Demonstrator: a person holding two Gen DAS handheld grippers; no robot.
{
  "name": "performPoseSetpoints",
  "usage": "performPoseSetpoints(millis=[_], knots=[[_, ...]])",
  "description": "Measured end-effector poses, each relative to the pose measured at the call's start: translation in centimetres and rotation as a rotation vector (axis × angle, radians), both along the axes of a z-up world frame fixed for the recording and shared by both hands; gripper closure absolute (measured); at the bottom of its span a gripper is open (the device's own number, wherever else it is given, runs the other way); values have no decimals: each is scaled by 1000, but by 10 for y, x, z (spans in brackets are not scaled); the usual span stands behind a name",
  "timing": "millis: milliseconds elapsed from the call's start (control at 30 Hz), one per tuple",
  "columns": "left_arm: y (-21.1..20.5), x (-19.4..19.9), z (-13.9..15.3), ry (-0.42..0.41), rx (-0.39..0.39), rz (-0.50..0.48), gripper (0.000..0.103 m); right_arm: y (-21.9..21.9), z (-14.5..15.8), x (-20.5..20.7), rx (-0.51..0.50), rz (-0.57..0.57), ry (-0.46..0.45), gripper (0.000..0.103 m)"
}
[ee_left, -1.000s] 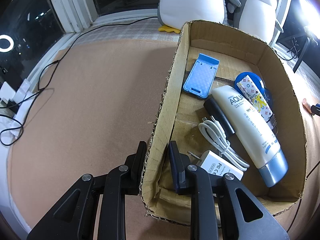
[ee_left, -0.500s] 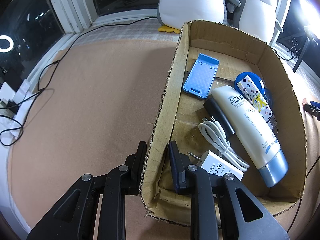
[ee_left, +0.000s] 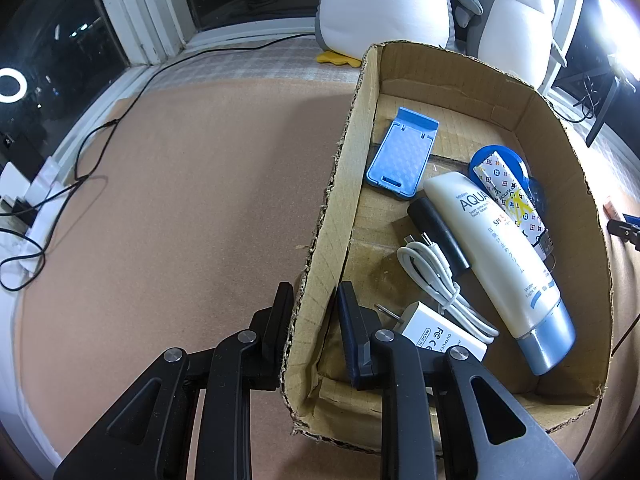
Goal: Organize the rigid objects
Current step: 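Close the right tool on the white bottle and lift it, then carry the bottle into the box and open the right tool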
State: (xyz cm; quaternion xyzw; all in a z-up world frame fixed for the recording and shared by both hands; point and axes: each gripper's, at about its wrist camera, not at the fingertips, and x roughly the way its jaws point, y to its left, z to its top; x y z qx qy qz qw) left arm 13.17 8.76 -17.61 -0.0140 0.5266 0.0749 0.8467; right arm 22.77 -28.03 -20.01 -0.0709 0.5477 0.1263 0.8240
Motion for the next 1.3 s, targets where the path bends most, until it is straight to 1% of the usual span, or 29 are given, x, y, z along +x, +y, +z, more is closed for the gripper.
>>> performPoseSetpoints(millis=[67, 233, 333, 367, 500, 767, 1067, 1300], knots=[[0, 0, 0, 0, 0, 0, 82, 2, 1, -2, -1, -1, 3, 62], [0, 0, 0, 0, 0, -1, 82, 4, 1, -1, -12, -14, 0, 72], [0, 0, 0, 0, 0, 0, 82, 4, 1, 1, -17, -34, -5, 83], [0, 0, 0, 0, 0, 0, 82, 4, 1, 1, -17, -35, -6, 85], [0, 0, 0, 0, -1, -1, 82, 8, 0, -2, -42, -48, -19, 85], [0, 0, -1, -2, -4, 0, 82, 24, 8, -24, -23, -79, -44, 85], [-1, 0, -1, -2, 4, -2, 81, 62, 27, -50, 22, -53, -68, 85], [-2, 0, -1, -1, 5, 0, 81, 89, 50, -66, 58, -16, -104, 85]])
